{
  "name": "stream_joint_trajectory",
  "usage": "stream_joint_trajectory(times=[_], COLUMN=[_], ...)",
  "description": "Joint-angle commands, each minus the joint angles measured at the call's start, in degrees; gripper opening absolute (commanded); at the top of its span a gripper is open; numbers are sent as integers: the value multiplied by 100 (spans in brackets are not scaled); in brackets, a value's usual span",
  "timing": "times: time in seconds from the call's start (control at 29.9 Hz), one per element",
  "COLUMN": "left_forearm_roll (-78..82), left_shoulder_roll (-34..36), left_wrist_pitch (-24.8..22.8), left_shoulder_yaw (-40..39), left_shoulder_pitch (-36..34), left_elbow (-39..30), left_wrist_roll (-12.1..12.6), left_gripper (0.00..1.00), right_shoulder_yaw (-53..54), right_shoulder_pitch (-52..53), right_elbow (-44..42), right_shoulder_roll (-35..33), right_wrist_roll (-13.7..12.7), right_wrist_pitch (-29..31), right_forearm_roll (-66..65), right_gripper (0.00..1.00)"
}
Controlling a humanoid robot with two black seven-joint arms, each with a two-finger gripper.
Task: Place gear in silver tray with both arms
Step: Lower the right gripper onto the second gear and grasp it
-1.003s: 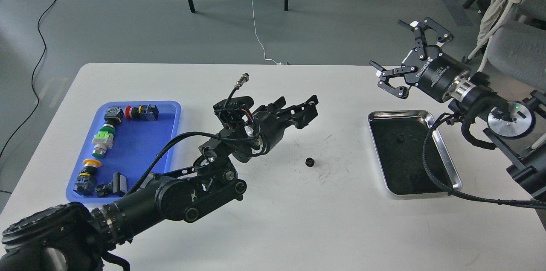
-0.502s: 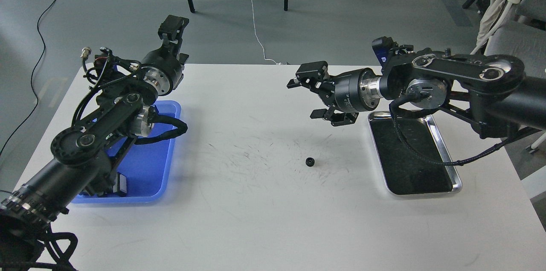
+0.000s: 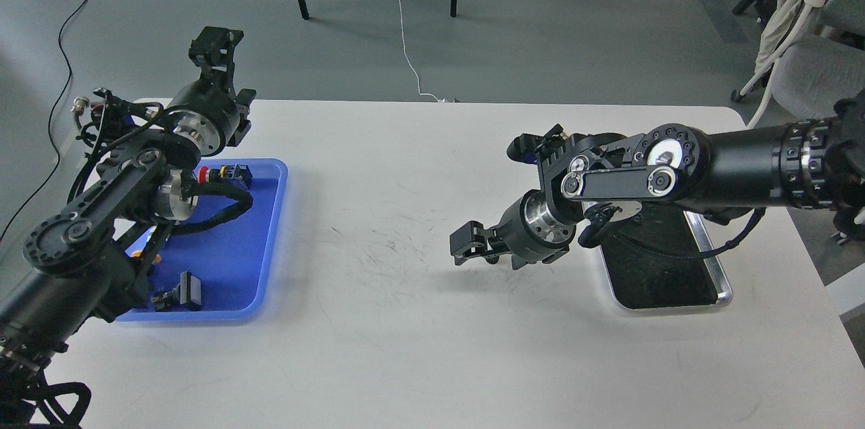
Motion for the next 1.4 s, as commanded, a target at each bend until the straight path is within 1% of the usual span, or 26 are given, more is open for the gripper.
stream_joint_trajectory(times=[0.0,0.27,0.4,0.5,0.67,0.94,1.2,1.3,1.37], left_forearm_roll=[9,9,18,18,18,18,26,27,27], left_shoulder_roll=[-1,-19,-19,-36,-45,-27,-19,-10,-10], left_wrist_pitch=[18,44,44,44,44,44,44,44,44], left_shoulder_yaw=[-6,-6,2,2,20,20,20,20,20], left_shoulder_pitch=[1,1,1,-7,-7,-7,-7,-7,-16], left_elbow=[0,0,0,0,0,0,0,0,0], left_wrist_roll=[-14,-31,-31,-31,-49,-49,-49,-49,-49], left_gripper=[98,98,98,98,98,98,98,98,98], right_shoulder_yaw=[-177,-204,-221,-230,-441,-459,-432,-450,-450], right_shoulder_pitch=[-7,-42,-51,-51,-51,-77,-165,-226,-261], right_elbow=[-90,-609,-732,-776,-943,-970,-1083,-1128,-1145], right_shoulder_roll=[227,421,526,535,535,535,535,535,535], right_wrist_roll=[0,0,-9,-26,-88,-123,-123,-123,-123], right_wrist_pitch=[9,9,26,61,123,141,141,141,141], right_forearm_roll=[-4,-4,-4,-12,-4,-4,67,67,58], right_gripper=[97,96,95,92,91,82,82,77,77])
